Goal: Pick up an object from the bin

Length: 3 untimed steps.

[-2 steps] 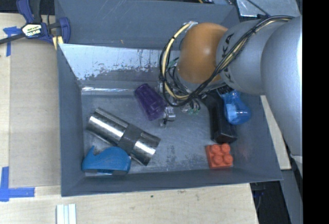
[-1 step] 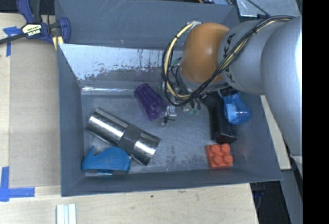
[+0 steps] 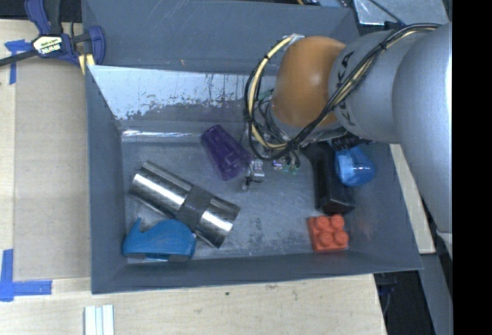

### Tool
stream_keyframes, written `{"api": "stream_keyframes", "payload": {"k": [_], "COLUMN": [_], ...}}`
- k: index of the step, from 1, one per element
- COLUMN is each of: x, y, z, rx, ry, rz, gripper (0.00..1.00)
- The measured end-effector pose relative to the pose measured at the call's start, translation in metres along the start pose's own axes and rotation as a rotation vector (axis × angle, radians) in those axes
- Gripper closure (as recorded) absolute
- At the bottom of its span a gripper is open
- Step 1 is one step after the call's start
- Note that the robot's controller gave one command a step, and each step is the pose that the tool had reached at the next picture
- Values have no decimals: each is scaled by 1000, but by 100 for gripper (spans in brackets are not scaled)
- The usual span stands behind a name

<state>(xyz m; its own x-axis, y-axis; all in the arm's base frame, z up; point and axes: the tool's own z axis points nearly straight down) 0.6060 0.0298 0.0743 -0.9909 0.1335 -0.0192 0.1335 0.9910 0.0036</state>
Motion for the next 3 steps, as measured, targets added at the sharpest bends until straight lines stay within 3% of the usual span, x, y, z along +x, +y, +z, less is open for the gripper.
{"api": "stream_keyframes", "payload": {"k": [1,2,3], "x": [1,9,10], "y": [0,31,36], "z": [0,3,3], "rx": [0,0,0], "ry": [-1,0,0], "rz": [12,-115,-122], "gripper": [0,0,100]}}
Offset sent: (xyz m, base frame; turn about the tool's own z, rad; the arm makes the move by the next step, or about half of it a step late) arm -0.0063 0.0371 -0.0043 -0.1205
